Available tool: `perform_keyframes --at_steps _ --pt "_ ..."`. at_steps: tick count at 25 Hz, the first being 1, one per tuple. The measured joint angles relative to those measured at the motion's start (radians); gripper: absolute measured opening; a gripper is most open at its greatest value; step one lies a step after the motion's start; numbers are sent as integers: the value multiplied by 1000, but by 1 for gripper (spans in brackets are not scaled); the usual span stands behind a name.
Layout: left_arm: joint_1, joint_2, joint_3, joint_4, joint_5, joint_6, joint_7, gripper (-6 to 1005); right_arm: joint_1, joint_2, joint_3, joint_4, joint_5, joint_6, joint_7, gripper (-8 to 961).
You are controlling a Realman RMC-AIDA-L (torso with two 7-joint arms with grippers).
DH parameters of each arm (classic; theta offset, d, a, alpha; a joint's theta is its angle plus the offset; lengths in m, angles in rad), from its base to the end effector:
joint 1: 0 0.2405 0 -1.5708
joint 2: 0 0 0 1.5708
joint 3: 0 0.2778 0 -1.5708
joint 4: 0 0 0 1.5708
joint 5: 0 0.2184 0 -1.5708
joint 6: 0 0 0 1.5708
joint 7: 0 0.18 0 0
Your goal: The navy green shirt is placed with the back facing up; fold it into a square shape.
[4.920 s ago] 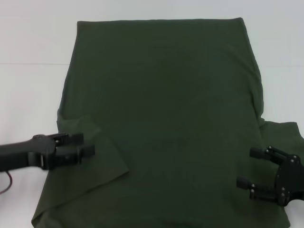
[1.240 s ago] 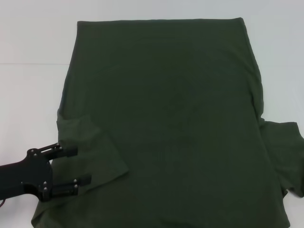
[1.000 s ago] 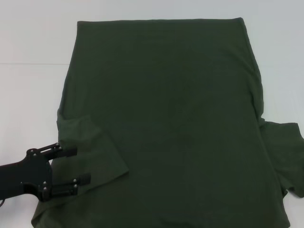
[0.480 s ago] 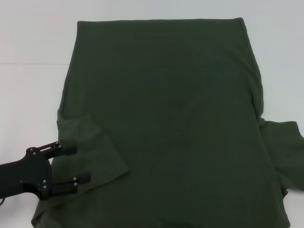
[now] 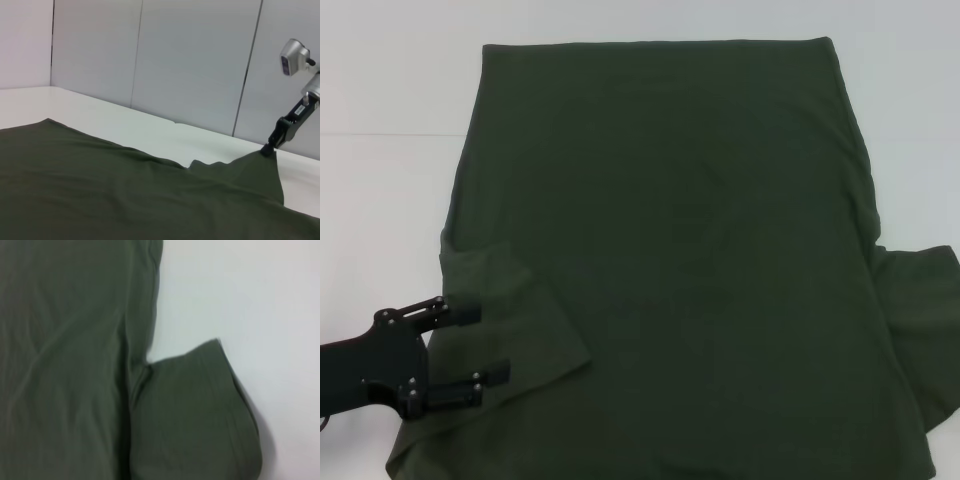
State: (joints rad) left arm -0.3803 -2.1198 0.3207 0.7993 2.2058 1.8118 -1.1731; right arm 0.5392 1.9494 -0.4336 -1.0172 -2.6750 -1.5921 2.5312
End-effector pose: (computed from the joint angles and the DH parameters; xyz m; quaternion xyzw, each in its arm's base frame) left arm -0.3231 0.2911 -0.0016 -0.9300 -0.1907 -0.2515 0.1884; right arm 0.3790 0.3604 0.0966 -0.6855 0.6795 0.0427 0.2579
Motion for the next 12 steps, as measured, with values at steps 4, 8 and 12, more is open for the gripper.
perform_keyframes --at_steps 4,8,12 --pt "0 3 0 0 0 0 0 839 0 -5 18 -32 29 -12 0 53" --pt "0 4 0 0 0 -3 0 839 2 -6 20 -68 57 -34 0 53" --pt "3 5 0 0 0 -4 0 840 1 -6 21 -97 92 -54 5 53"
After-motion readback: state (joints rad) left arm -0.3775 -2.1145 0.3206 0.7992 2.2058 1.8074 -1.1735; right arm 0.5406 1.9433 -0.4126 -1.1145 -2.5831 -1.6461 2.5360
